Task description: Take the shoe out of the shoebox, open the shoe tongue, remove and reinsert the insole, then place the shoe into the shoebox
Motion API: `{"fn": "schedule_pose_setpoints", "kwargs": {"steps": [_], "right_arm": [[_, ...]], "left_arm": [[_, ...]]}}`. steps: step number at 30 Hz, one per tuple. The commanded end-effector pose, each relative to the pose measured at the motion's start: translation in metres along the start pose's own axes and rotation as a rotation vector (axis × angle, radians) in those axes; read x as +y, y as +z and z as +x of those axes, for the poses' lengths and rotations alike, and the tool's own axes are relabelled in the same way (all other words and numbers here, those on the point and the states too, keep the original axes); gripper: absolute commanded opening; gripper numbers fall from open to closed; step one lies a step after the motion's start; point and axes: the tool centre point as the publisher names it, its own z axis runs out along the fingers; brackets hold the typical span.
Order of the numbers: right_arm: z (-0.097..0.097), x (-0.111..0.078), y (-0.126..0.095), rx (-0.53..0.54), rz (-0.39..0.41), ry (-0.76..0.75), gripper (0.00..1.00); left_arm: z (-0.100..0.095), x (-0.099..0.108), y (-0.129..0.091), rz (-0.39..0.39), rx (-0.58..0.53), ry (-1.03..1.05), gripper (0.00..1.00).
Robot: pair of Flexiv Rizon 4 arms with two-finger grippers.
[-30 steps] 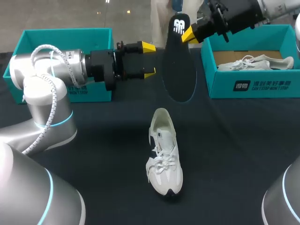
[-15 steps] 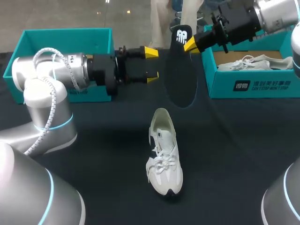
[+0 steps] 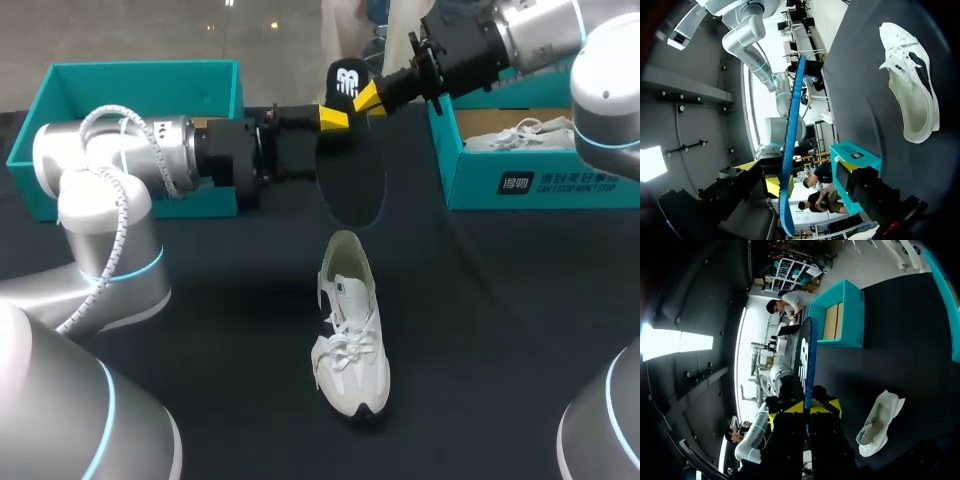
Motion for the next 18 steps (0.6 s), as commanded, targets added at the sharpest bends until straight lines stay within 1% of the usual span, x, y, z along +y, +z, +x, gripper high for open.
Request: {"fn": "schedule_pose_setpoints", "kwargs": {"steps": [1, 2, 3, 4, 5, 18], "right_arm": [[0.0022, 0.0077, 0.002, -0.001, 0.01, -0.002, 0.0], [0.0021, 0.0074, 0.0006, -0.002, 0.008, -0.002, 0.0], [0.0017, 0.0069, -0.0004, -0.005, 0.005, 0.001, 0.0], [0.0016, 0.0067, -0.001, -0.005, 0.005, 0.002, 0.0], [0.0016, 0.0066, -0.0013, -0.006, 0.004, 0.003, 0.0], [-0.0008, 0.004, 0.0034, 0.014, -0.007, 0.024, 0.0]], "left_arm": [[0.0013, -0.0003, 0.0021, 0.001, -0.008, 0.003, 0.84], [0.0012, -0.0007, 0.0021, 0.002, -0.01, 0.004, 0.58], [0.0012, -0.0008, 0.0021, 0.002, -0.011, 0.004, 0.35], [0.0012, -0.0009, 0.0021, 0.001, -0.014, 0.004, 0.14], [0.0012, -0.0016, 0.0018, 0.007, -0.02, 0.004, 0.0], [0.0024, -0.003, 0.0021, 0.008, -0.024, 0.014, 0.0]]}}
